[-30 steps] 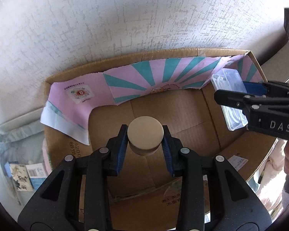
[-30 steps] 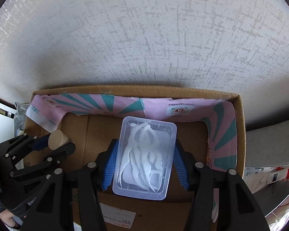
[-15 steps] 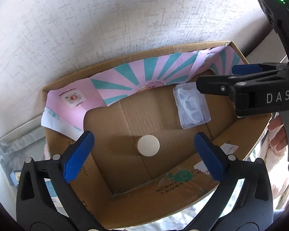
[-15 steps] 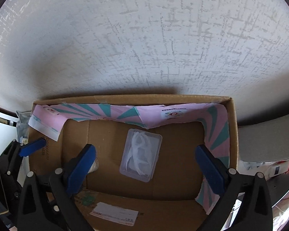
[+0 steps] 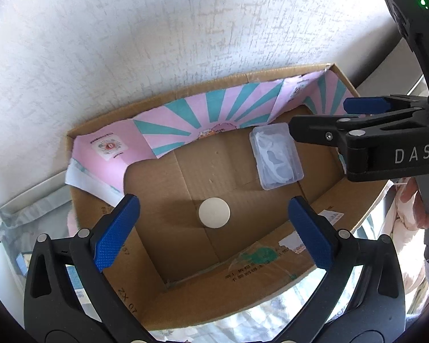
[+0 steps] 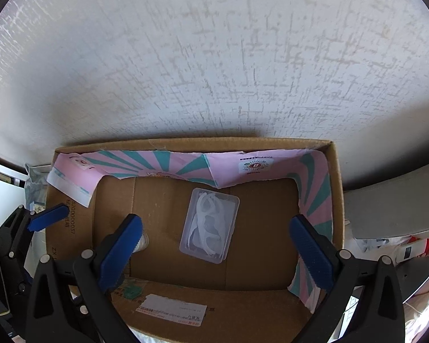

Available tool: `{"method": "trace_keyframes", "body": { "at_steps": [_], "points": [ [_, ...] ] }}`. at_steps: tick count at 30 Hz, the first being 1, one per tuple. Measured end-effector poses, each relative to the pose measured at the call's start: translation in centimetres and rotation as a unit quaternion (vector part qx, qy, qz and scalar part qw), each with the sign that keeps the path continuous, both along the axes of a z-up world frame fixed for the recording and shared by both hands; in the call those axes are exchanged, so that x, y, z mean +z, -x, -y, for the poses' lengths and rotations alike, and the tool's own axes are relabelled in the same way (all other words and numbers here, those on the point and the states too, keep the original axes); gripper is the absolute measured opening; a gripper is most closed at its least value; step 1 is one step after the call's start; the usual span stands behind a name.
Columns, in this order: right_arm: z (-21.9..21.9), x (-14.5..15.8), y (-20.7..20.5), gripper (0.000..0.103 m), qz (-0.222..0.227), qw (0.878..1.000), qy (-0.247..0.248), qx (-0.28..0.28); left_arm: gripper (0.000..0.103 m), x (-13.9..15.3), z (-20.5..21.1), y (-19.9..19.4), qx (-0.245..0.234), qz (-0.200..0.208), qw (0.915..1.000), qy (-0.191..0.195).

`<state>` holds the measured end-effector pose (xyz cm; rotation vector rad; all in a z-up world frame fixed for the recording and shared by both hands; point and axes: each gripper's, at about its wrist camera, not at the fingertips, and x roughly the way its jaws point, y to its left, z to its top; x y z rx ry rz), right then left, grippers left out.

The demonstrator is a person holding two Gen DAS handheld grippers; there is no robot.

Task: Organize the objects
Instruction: 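Withdraw both tools from the cardboard box back over the bed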

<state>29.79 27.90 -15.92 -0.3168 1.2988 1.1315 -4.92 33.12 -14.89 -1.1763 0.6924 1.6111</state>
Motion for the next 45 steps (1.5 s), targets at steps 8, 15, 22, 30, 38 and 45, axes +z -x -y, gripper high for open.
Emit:
{"method": "trace_keyframes", "body": {
  "at_steps": [8, 15, 22, 30, 38, 45],
  "points": [
    [1.7, 2.9, 0.6, 0.103, 0.031, 0.999, -0.018, -0.018, 0.103, 3.5, 1.7, -0.8, 0.007, -0.021, 0.9986, -0.049],
    [4.8, 7.3, 1.6, 0.103, 0.058, 0.997, -0.054, -0.010, 0.103, 7.6, 4.5, -2.3, 0.020, -0.076, 0.9923, -0.095],
    [8.2, 10.6, 4.5, 0.103, 0.112, 0.989, -0.092, -0.012, 0.103, 10.8, 8.2, -3.7, 0.016, -0.099, 0.9861, -0.133],
    [13.2, 12.5, 7.2, 0.103, 0.111, 0.984, -0.131, -0.038, 0.103, 13.6, 13.6, -5.1, 0.024, -0.115, 0.9779, -0.173],
    [18.7, 13.6, 10.1, 0.103, 0.146, 0.972, -0.166, -0.081, 0.103, 14.8, 18.5, -6.3, 0.046, -0.150, 0.9660, -0.206],
    [21.6, 13.3, 11.6, 0.103, 0.172, 0.966, -0.165, -0.097, 0.103, 14.2, 21.1, -6.0, 0.052, -0.120, 0.9678, -0.215]
  ]
}}
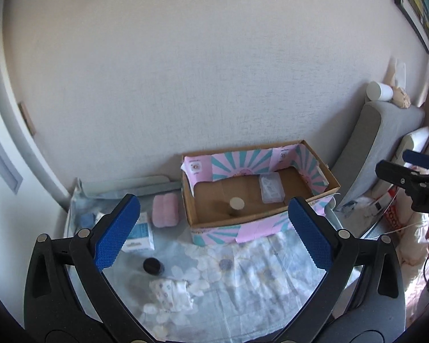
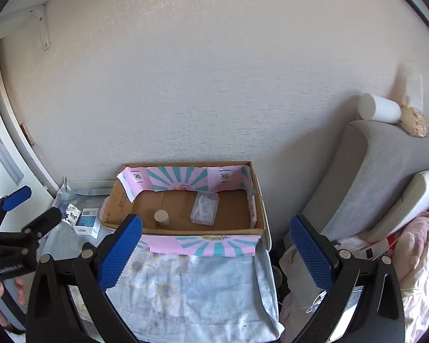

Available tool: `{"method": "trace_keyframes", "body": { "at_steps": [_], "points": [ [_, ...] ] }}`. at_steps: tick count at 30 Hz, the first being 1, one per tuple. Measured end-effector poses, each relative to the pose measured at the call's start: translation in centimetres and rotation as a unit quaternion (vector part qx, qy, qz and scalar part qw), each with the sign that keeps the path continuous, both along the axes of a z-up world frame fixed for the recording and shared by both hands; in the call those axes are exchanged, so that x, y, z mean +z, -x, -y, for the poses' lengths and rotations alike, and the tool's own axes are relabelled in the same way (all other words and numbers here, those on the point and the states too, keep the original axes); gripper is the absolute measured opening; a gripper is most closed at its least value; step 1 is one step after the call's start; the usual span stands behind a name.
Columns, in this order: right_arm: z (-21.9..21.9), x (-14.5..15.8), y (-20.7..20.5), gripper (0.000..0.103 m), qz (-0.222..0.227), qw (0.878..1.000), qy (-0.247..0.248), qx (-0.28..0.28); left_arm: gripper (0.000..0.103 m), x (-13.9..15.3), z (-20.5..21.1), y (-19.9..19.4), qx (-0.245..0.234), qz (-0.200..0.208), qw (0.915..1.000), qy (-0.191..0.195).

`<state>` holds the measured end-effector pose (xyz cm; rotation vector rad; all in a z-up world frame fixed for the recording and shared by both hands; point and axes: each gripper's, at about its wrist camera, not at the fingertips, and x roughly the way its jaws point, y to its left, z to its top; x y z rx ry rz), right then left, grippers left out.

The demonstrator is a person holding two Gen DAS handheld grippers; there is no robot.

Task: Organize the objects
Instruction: 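Withdraw both tools from the cardboard box back over the bed, then grasp the blue cube box with the left gripper while the right gripper grasps the white sock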

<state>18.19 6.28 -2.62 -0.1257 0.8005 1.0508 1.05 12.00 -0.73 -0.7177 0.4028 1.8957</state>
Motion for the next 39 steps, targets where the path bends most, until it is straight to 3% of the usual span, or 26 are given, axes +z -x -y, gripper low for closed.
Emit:
{"method": "trace_keyframes", "body": {
  "at_steps": [1, 4, 10, 24, 32, 39],
  "points": [
    [0.3, -0.1, 0.2, 0.103, -0.001, 1.000, 0.000, -0.001, 0.103, 0.0, 0.4, 0.1, -0.035, 0.001, 0.9994, 0.000],
    [1.0, -0.3, 0.8, 0.103, -0.003, 1.000, -0.004, -0.009, 0.103, 0.1, 1.8, 0.8, -0.033, 0.010, 0.9994, -0.010],
    [0.7, -0.4, 3.0, 0.103, 0.009, 1.000, 0.010, -0.012, 0.103, 0.5, 5.0, 2.8, -0.012, 0.004, 0.9998, -0.016],
    [-4.7, 0.8, 12.4, 0.103, 0.000, 0.998, -0.024, 0.061, 0.103, 0.2, 13.4, 10.3, 0.043, -0.003, 0.9990, -0.010],
    [-6.3, 0.9, 15.4, 0.103, -0.007, 0.996, -0.027, 0.079, 0.103, -0.2, 15.0, 12.2, 0.040, -0.005, 0.9992, -0.008],
    [-7.2, 0.3, 16.5, 0.103, -0.020, 0.996, -0.018, 0.087, 0.103, -0.7, 14.5, 13.6, 0.025, 0.023, 0.9994, -0.001]
  ]
}}
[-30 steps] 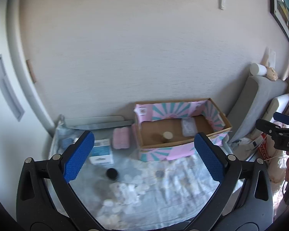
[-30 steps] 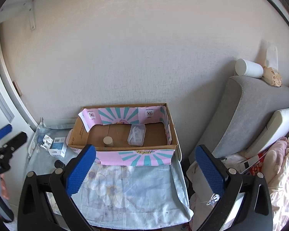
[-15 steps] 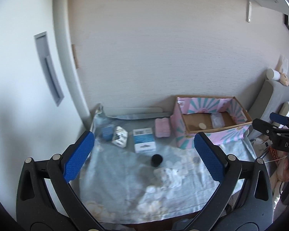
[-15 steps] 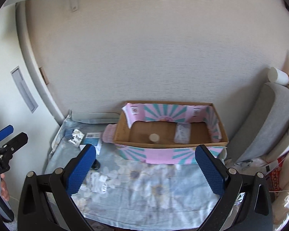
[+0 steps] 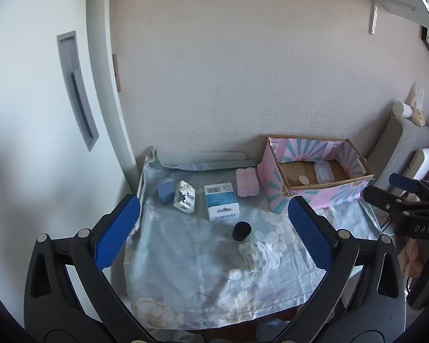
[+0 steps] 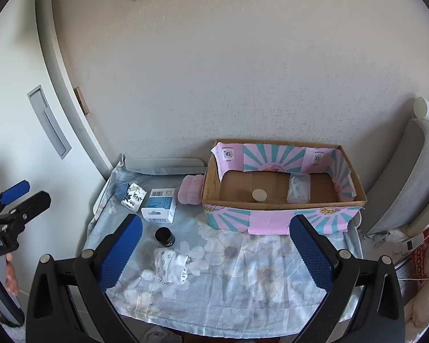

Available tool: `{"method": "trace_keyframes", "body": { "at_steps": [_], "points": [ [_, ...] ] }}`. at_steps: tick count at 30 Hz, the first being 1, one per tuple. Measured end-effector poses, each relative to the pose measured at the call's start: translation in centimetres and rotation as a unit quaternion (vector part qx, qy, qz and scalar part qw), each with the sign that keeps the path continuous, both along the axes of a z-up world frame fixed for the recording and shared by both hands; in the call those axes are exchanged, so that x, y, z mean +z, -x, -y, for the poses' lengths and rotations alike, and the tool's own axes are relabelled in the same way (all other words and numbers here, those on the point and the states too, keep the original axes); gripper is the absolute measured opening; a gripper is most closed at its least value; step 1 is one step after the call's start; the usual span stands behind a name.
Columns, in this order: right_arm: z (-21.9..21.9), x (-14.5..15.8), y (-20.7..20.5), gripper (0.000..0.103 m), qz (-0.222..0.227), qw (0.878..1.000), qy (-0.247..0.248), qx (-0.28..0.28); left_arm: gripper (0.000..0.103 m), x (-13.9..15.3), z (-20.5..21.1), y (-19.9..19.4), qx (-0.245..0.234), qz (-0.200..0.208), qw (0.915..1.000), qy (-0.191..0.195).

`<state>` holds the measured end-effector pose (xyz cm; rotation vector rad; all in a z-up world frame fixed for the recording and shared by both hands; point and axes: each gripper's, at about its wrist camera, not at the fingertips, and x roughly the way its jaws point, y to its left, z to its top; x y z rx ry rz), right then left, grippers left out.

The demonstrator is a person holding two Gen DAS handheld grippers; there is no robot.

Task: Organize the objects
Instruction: 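Grasp the blue cube box with the left gripper while the right gripper grasps the white sock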

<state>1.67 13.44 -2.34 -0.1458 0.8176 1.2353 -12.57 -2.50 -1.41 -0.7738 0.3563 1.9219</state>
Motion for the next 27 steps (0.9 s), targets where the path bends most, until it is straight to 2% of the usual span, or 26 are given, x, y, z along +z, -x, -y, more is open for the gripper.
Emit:
{"method": "trace_keyframes", "body": {
  "at_steps": [5, 9, 17, 22, 27],
  "points": [
    [-0.8, -1.1, 0.9, 0.103, -0.008, 1.000, 0.011, 0.014, 0.103, -1.4, -1.3, 1.7, -0.003, 0.019, 0.9997, 0.016],
    [-1.8, -2.5, 1.8, 0.103, -0.017, 0.999, 0.027, 0.024, 0.103, -3.6, -2.6, 3.6, 0.000, 0.045, 0.9986, 0.029],
    [-4.3, -7.5, 4.4, 0.103, -0.039, 0.996, 0.056, 0.056, 0.102, -10.8, -5.3, 7.6, 0.019, 0.099, 0.9939, 0.046],
    [-6.0, -11.2, 6.4, 0.103, -0.042, 0.993, 0.077, 0.076, 0.098, -15.3, -7.0, 10.0, 0.029, 0.133, 0.9894, 0.051],
    [-7.6, -14.3, 8.1, 0.103, -0.044, 0.990, 0.095, 0.097, 0.098, -18.1, -8.2, 11.6, 0.041, 0.131, 0.9891, 0.053]
  ]
}}
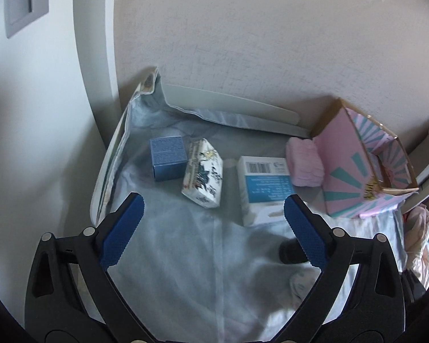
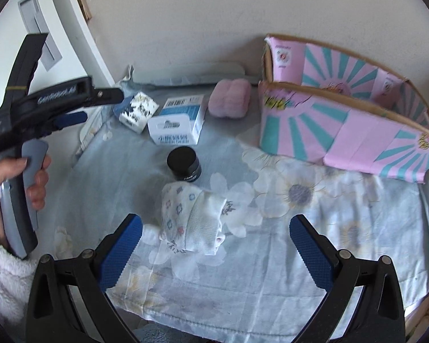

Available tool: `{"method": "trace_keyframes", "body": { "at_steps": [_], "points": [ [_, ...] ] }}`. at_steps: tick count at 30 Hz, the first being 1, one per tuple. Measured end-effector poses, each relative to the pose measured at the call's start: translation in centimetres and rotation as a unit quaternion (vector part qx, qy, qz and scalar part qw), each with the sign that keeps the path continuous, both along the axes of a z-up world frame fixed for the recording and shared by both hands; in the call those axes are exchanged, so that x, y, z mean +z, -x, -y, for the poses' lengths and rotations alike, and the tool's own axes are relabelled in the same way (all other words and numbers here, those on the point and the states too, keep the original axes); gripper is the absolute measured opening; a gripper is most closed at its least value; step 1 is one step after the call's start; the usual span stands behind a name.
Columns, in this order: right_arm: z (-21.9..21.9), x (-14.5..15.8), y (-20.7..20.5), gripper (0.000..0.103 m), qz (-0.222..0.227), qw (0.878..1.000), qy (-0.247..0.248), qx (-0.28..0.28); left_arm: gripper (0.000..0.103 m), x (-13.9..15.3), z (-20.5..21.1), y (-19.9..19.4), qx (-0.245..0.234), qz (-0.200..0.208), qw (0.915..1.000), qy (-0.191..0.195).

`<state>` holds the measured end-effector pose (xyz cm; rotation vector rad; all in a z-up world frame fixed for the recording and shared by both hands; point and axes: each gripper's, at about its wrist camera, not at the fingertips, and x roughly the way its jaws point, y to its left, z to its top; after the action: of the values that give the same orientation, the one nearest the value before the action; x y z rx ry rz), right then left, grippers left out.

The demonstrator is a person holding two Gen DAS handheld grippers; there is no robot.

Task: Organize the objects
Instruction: 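Grasp the blue cube box with the left gripper while the right gripper grasps the white sock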

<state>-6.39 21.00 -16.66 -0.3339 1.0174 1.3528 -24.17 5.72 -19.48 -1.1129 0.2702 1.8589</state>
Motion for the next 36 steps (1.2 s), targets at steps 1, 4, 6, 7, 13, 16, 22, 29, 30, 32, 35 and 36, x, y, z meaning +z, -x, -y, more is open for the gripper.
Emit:
{"method": "trace_keyframes", "body": {
  "at_steps": [1, 4, 6, 7, 13, 16, 22, 29, 30, 32, 35, 36],
  "points": [
    [-0.3, -0.5, 0.2, 0.103, -0.002, 1.000, 0.003, 0.002, 0.098, -0.5, -0.3, 0.3, 0.002, -0.002, 1.0000, 0.002],
    [-1.1, -1.9, 0.6, 0.103, -0.007, 1.000, 0.011, 0.006, 0.098, -1.9, -1.1, 1.3, 0.007, 0.006, 0.9999, 0.007],
    [-1.5, -2.6, 0.8, 0.103, -0.009, 1.000, 0.013, 0.007, 0.096, -2.8, -1.4, 1.8, 0.010, 0.010, 0.9999, 0.010],
    [-1.7, -2.8, 0.9, 0.103, -0.010, 1.000, 0.014, 0.008, 0.095, -3.2, -1.5, 2.0, 0.012, 0.010, 0.9998, 0.012],
    [-2.5, -3.7, 0.8, 0.103, -0.014, 1.000, 0.016, 0.013, 0.095, -3.9, -1.9, 3.4, 0.037, 0.004, 0.9993, 0.004],
    [-2.9, -4.2, 0.8, 0.103, -0.022, 1.000, 0.018, 0.013, 0.095, -3.5, -1.9, 4.4, 0.054, 0.007, 0.9985, -0.009],
    [-3.6, -4.7, 1.0, 0.103, -0.029, 0.999, 0.021, 0.020, 0.089, -3.7, -2.6, 6.4, 0.081, 0.025, 0.9964, -0.002],
    [-4.2, -4.5, 0.9, 0.103, -0.021, 0.999, 0.016, 0.024, 0.069, -4.3, -3.5, 6.8, 0.088, 0.019, 0.9957, 0.024],
    [-4.2, -4.5, 1.0, 0.103, -0.018, 0.999, 0.016, 0.027, 0.066, -4.5, -3.6, 6.8, 0.087, 0.023, 0.9956, 0.028],
    [-4.3, -4.6, 1.2, 0.103, -0.011, 0.999, 0.017, 0.033, 0.061, -4.6, -4.0, 6.6, 0.083, 0.012, 0.9957, 0.038],
    [-4.6, -4.6, 1.2, 0.103, -0.010, 0.999, 0.016, 0.035, 0.054, -4.6, -4.5, 6.4, 0.078, -0.006, 0.9956, 0.051],
    [-4.7, -4.6, 1.2, 0.103, -0.010, 0.999, 0.015, 0.036, 0.052, -4.7, -4.7, 6.3, 0.076, -0.012, 0.9952, 0.061]
  ]
}}
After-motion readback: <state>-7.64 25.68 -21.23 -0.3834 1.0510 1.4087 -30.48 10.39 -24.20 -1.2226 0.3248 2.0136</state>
